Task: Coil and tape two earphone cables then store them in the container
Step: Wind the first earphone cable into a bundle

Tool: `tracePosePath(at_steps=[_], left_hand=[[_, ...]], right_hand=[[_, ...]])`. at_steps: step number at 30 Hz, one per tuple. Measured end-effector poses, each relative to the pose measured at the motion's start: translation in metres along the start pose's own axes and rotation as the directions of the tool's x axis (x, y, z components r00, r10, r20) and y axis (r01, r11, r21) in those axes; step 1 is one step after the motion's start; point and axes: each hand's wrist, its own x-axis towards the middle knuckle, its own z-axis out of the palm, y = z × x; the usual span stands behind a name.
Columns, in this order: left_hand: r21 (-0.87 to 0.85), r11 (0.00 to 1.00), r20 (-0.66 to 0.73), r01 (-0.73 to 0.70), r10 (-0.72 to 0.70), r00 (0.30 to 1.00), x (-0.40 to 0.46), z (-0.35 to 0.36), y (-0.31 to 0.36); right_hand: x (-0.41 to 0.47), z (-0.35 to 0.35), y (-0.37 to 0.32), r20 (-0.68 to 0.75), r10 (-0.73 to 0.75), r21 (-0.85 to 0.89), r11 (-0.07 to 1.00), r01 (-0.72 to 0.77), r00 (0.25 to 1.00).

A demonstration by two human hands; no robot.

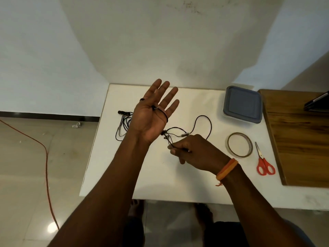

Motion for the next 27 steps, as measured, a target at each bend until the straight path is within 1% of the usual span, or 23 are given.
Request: tracePosePath(at_steps=[1, 3, 5, 7, 9, 12, 15, 16, 17, 20, 21, 23, 27], left_hand=[[-0.003, 1.000, -0.019, -0.008, 0.008, 1.000, 0.001, -0.001, 0.001], [0.107, 0.994, -0.030, -0.009, 0.012, 0.999, 0.002, -0.005, 0.001], [0.247, 0.969, -0.035, 0.012, -0.004, 0.999, 0.004, -0.009, 0.000], [0.316, 0.947, -0.042, 0.061, -0.051, 0.998, 0.004, -0.009, -0.002], [0.398, 0.910, -0.040, 0.116, -0.108, 0.993, 0.002, -0.007, -0.006], [0.586, 0.785, -0.054, 0.203, -0.212, 0.976, -0.002, -0.002, -0.016], [0.771, 0.586, -0.027, 0.249, -0.360, 0.932, -0.008, 0.001, -0.030], [0.810, 0.530, -0.013, 0.253, -0.415, 0.910, -0.011, 0.002, -0.034], [0.828, 0.495, -0.004, 0.263, -0.464, 0.886, -0.013, 0.002, -0.038], [0.839, 0.443, -0.003, 0.316, -0.577, 0.816, -0.020, 0.005, -0.045], [0.845, 0.412, -0.013, 0.341, -0.622, 0.783, -0.021, 0.006, -0.047], [0.850, 0.351, -0.029, 0.393, -0.714, 0.700, -0.022, 0.008, -0.050], [0.801, 0.336, 0.048, 0.496, -0.861, 0.506, -0.025, 0.014, -0.052]], right_hand=[[0.000, 0.001, -0.001, 0.008, 0.013, 0.011, 1.000, -0.013, 1.000], [-0.001, -0.004, -0.002, -0.017, -0.010, 0.057, 0.998, 0.011, 1.000], [-0.003, -0.015, 0.000, -0.104, -0.021, 0.072, 0.997, 0.029, 0.994], [-0.005, -0.028, 0.003, -0.187, -0.016, 0.082, 0.996, 0.032, 0.982], [-0.008, -0.036, 0.006, -0.235, -0.006, 0.087, 0.996, 0.028, 0.972], [-0.011, -0.043, 0.007, -0.290, -0.024, 0.094, 0.994, 0.054, 0.957], [-0.013, -0.051, 0.007, -0.370, -0.043, 0.087, 0.993, 0.081, 0.928], [-0.014, -0.053, 0.007, -0.385, -0.039, 0.089, 0.993, 0.079, 0.922], [-0.016, -0.055, 0.008, -0.393, -0.034, 0.086, 0.994, 0.074, 0.919], [-0.020, -0.061, 0.012, -0.402, -0.034, 0.070, 0.995, 0.067, 0.915], [-0.021, -0.064, 0.013, -0.411, -0.032, 0.075, 0.995, 0.069, 0.911], [-0.023, -0.067, 0.014, -0.418, -0.028, 0.106, 0.991, 0.080, 0.908], [-0.023, -0.068, 0.018, -0.393, 0.001, 0.262, 0.959, 0.111, 0.919]])
